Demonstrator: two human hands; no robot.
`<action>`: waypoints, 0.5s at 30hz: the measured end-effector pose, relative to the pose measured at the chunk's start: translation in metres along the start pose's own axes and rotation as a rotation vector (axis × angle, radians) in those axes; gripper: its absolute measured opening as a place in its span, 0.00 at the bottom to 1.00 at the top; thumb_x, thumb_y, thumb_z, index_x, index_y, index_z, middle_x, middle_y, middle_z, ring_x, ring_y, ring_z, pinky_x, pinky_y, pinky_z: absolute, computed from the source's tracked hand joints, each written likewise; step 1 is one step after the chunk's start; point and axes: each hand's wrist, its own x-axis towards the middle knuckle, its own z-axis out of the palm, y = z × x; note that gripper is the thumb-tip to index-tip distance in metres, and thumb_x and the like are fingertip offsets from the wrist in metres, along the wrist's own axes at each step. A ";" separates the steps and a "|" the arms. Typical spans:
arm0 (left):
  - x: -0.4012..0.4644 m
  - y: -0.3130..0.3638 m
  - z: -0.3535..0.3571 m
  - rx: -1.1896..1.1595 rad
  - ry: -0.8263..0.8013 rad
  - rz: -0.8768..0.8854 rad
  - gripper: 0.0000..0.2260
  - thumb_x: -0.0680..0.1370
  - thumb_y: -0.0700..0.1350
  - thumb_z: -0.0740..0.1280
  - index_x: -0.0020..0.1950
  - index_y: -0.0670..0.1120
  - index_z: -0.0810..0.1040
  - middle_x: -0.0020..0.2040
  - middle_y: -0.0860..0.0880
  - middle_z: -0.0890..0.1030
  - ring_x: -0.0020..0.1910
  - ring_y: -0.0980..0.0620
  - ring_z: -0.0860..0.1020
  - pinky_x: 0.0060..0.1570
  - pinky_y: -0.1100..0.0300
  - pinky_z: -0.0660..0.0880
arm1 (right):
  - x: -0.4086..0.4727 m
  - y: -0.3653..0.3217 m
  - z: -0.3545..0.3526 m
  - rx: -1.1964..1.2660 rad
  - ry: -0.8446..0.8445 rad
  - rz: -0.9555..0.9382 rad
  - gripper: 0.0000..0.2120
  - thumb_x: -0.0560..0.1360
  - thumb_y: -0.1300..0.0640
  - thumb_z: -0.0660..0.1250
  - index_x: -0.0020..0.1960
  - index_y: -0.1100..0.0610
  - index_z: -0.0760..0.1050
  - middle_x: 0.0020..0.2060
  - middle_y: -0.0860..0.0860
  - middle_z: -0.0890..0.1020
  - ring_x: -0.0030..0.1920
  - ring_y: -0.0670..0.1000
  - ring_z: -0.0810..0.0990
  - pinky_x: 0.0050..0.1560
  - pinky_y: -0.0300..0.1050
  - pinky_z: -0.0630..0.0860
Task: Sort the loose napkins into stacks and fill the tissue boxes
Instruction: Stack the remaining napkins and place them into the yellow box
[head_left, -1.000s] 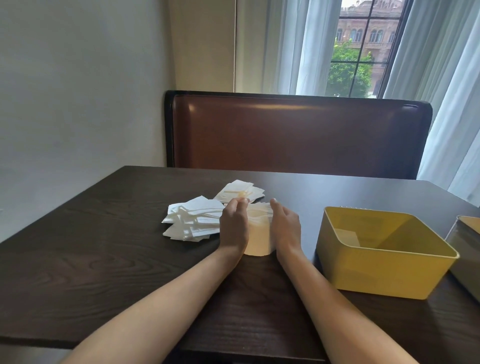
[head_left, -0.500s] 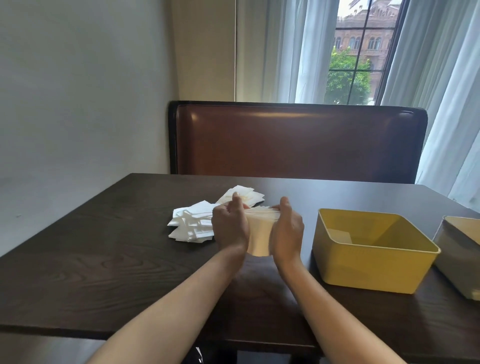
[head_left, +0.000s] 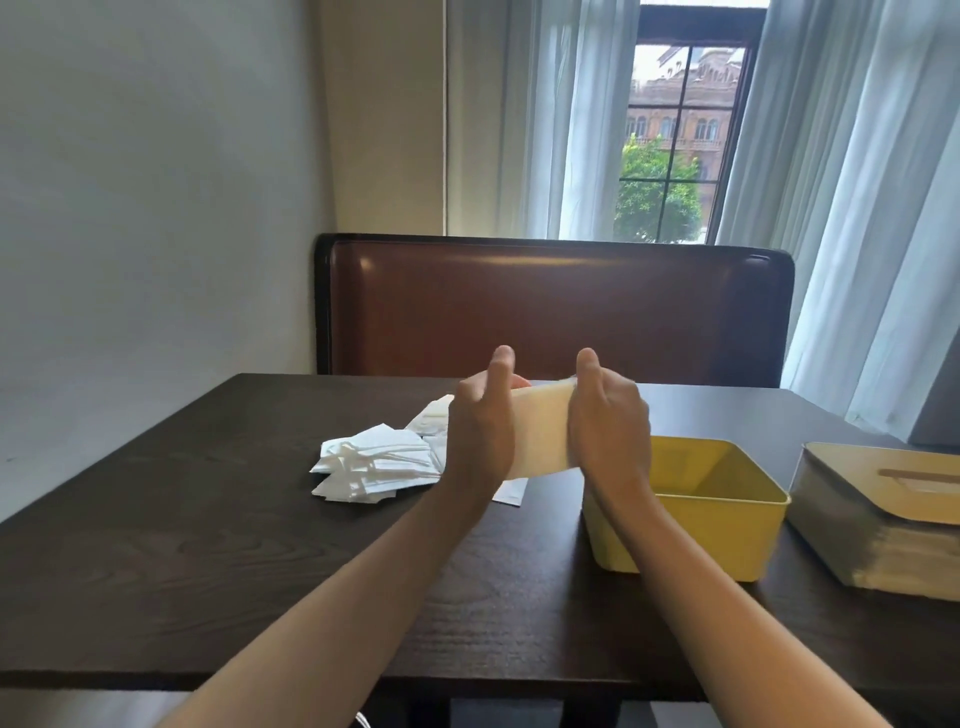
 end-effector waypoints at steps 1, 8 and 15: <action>-0.002 0.003 0.003 0.030 -0.078 0.026 0.26 0.70 0.67 0.60 0.37 0.44 0.78 0.34 0.47 0.81 0.35 0.47 0.80 0.40 0.51 0.77 | 0.007 0.000 -0.008 -0.017 0.000 0.004 0.25 0.83 0.44 0.52 0.32 0.54 0.71 0.31 0.50 0.78 0.36 0.51 0.79 0.38 0.47 0.73; -0.009 0.012 0.017 0.230 -0.471 0.050 0.19 0.74 0.51 0.75 0.62 0.44 0.78 0.50 0.49 0.83 0.45 0.56 0.82 0.37 0.67 0.75 | 0.043 0.008 -0.051 -0.113 -0.177 0.066 0.26 0.83 0.41 0.52 0.35 0.55 0.74 0.35 0.52 0.79 0.40 0.53 0.81 0.42 0.48 0.77; -0.006 0.012 0.033 0.113 -0.521 -0.118 0.13 0.80 0.46 0.70 0.63 0.43 0.79 0.49 0.46 0.84 0.44 0.52 0.81 0.35 0.64 0.76 | 0.047 0.011 -0.085 0.085 -0.417 0.306 0.21 0.81 0.37 0.53 0.51 0.52 0.74 0.45 0.53 0.79 0.44 0.52 0.80 0.39 0.43 0.77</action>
